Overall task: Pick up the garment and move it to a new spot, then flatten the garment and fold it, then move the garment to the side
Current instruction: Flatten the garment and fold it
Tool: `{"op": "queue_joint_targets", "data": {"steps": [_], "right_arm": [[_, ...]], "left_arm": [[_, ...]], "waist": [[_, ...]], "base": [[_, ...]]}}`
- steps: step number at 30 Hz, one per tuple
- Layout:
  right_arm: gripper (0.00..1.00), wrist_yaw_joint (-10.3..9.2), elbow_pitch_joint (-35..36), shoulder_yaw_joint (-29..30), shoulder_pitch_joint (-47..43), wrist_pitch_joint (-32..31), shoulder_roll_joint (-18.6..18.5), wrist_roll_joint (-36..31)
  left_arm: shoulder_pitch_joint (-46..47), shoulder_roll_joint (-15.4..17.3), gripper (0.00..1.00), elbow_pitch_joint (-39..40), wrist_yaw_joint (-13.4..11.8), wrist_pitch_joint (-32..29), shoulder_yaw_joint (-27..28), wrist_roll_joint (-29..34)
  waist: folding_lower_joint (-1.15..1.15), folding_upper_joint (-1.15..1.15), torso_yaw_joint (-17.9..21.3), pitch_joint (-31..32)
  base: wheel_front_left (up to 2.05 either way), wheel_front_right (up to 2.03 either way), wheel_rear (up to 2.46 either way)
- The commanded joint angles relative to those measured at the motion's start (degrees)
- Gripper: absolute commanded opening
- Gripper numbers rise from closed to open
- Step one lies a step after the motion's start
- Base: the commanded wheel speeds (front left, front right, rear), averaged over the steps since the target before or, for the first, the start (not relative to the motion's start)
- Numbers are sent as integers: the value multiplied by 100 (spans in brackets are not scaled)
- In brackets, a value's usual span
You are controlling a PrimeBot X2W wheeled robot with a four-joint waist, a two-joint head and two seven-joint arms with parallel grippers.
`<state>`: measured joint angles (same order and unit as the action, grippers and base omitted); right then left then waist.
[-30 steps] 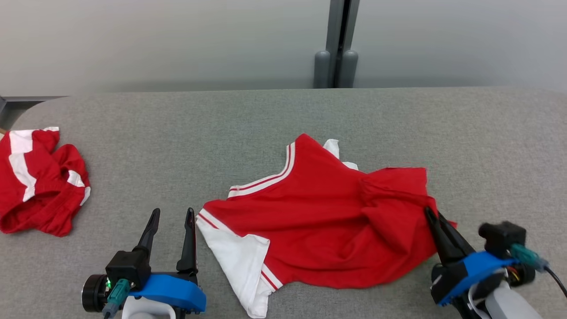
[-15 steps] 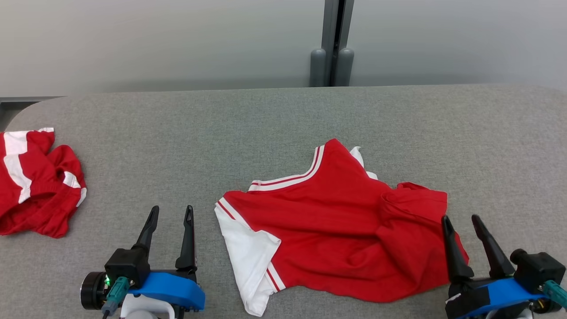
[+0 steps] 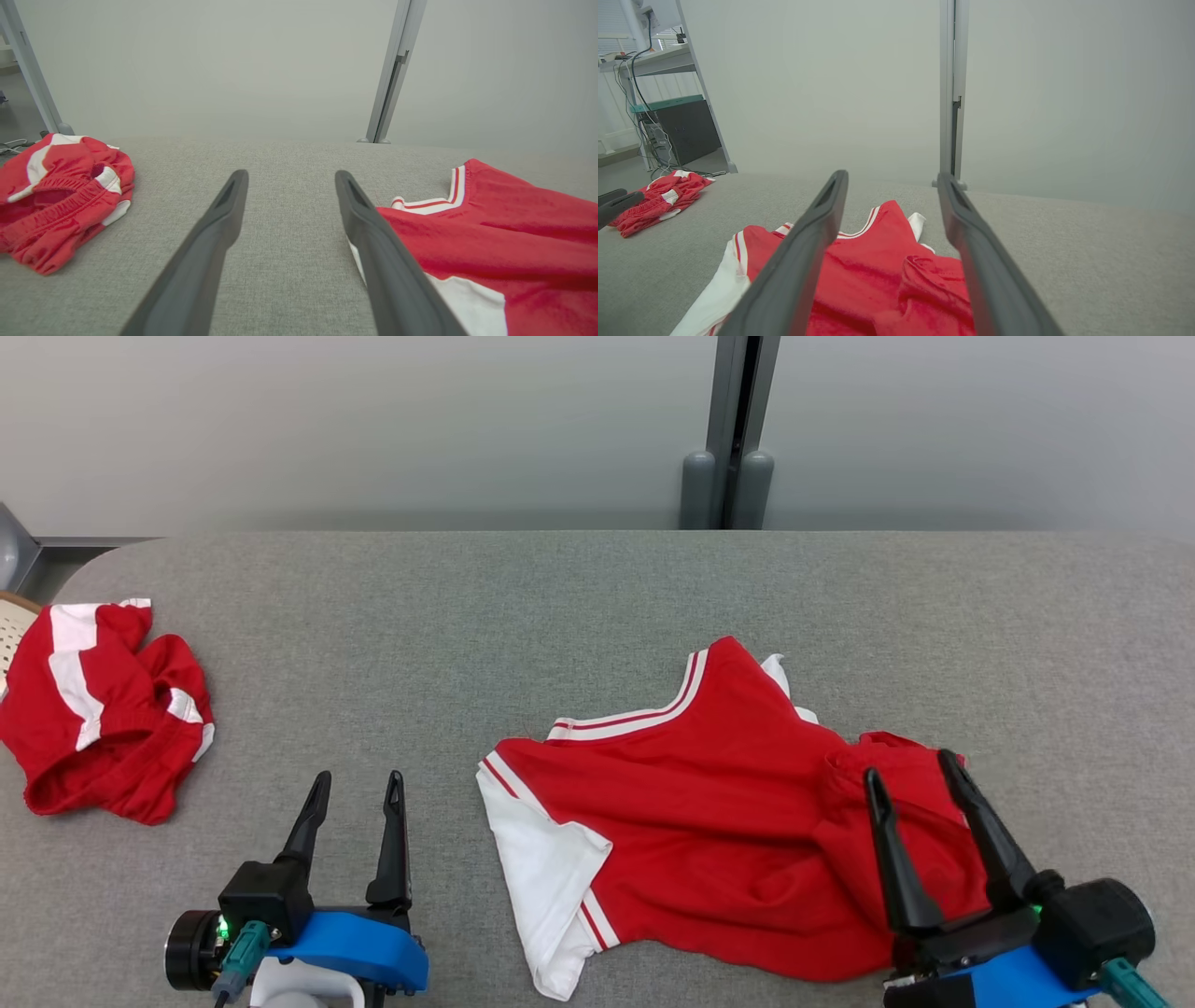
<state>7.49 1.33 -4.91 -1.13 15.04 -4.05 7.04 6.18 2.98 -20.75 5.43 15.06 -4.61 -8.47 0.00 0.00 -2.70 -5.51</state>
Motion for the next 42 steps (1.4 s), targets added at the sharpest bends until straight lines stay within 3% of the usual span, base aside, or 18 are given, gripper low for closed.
{"op": "queue_joint_targets", "data": {"steps": [1, 11, 21, 28, 42], "right_arm": [[100, 1, -23, -11, -91, 19, 22, -24], [100, 1, -348, 11, -59, 20, 97, -80], [100, 1, -518, -45, 110, 20, 113, 40], [100, 1, -537, -81, 218, 19, 116, 93], [100, 1, -565, -142, 317, 20, 117, 151]], "left_arm": [[-5, 4, 100, -5, 13, 16, 14, 44], [18, 5, 100, -1, 62, 16, -165, 152], [268, -7, 100, -480, 159, 16, -1613, -82], [511, -5, 100, -1145, 103, 16, -2231, -285], [1182, -7, 100, -2258, -83, 16, -2428, -512]], "waist": [[0, 0, -13, 3], [0, 0, -13, -16], [0, 0, 177, -138], [0, 0, 380, -268], [0, 0, 623, -391]], "base": [[0, 0, 0], [0, 0, 0], [0, 0, 0], [0, 0, 0], [0, 0, 0]]}}
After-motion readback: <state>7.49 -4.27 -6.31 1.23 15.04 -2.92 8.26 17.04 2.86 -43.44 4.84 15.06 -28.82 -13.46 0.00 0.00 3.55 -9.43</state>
